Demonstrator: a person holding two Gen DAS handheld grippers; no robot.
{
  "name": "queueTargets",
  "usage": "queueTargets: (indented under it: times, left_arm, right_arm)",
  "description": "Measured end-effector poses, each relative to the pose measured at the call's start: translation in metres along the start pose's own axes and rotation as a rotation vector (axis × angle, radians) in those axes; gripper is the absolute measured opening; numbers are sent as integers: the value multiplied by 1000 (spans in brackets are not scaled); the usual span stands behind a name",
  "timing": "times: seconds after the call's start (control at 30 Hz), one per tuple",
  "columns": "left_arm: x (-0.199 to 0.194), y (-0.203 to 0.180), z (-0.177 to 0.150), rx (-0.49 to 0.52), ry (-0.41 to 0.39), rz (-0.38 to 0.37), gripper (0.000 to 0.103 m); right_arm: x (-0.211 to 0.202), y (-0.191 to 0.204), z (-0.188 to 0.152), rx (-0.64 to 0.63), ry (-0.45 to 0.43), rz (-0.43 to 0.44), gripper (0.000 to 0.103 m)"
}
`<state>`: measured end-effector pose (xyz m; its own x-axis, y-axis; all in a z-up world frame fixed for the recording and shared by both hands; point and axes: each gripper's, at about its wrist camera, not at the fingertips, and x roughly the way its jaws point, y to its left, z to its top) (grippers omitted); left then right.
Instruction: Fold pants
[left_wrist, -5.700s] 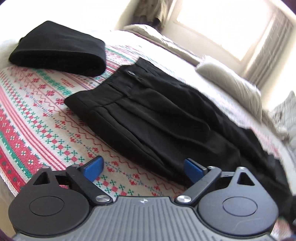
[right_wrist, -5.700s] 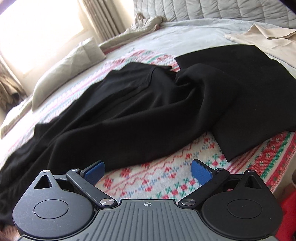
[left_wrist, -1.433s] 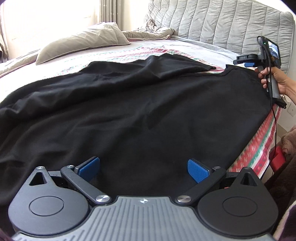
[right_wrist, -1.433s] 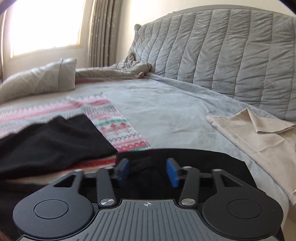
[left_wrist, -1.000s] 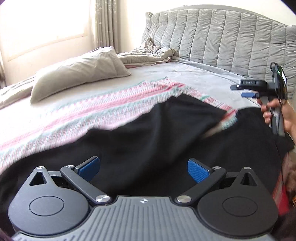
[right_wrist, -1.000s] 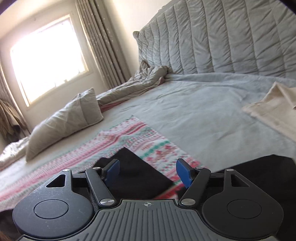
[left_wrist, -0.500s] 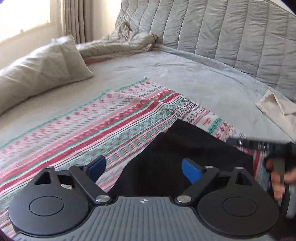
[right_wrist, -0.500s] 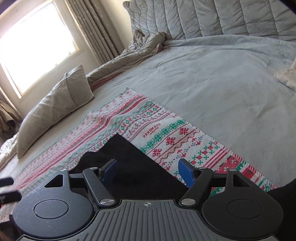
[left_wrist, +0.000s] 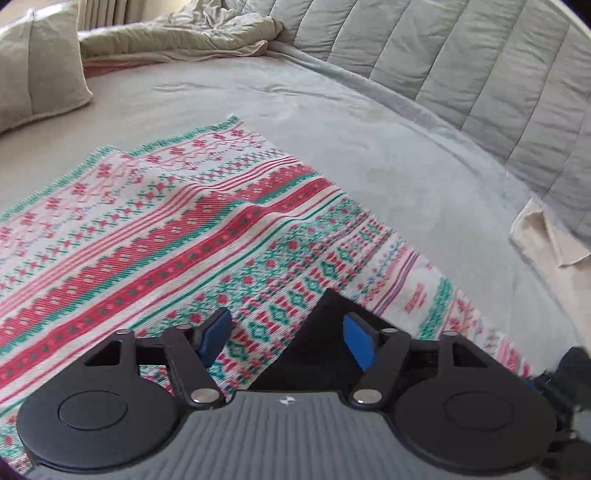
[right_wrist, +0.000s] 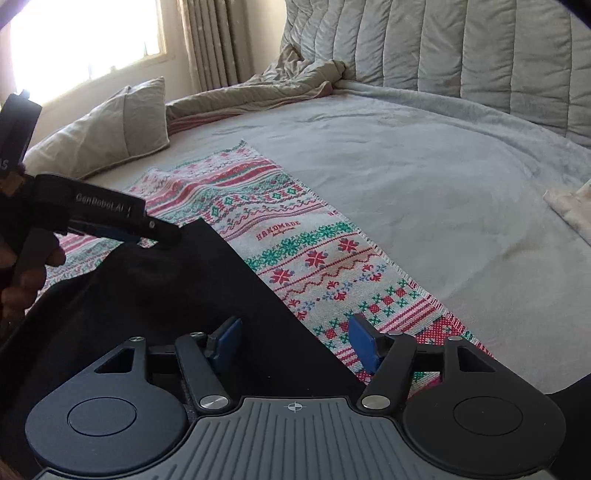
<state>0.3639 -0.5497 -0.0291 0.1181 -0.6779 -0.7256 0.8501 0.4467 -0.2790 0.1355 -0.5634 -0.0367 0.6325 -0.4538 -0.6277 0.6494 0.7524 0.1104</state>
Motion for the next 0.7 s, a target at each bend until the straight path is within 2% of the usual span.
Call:
queueTargets:
  times: [0.07, 0.17, 0.23, 0.3, 0.33, 0.37, 0.47, 0.57, 0.7]
  left_arm:
    - [1, -1, 2, -11, 20, -29, 63]
    - [2, -7, 0, 10, 45, -51, 50]
    - [2, -12, -1, 27, 49, -56, 47]
    - [5, -13, -3, 14, 52, -72, 33]
    - [6, -14, -4, 1, 48, -66, 29]
    - [7, -14, -5, -6, 42, -56, 20]
    - [4, -22, -5, 24, 12, -28, 15]
    - [-4, -30, 1, 40, -59, -18, 15]
    - [-8, -44, 10, 66, -136, -26, 15]
  right_arm:
    - [-2, -5, 0, 19, 2, 3, 48]
    - [-6, -12, -1, 42, 8, 18, 39]
    - [-8, -10, -3, 27, 11, 27, 34]
    - [-9, -8, -4, 9, 11, 28, 30]
    - [-10, -6, -5, 4, 9, 27, 27]
    - [-10, -6, -6, 0, 7, 29, 22]
    - [-11, -9, -7, 23, 7, 62, 9]
    - [-17, -9, -6, 37, -25, 64, 7]
    - [-29, -6, -2, 31, -99, 27, 6]
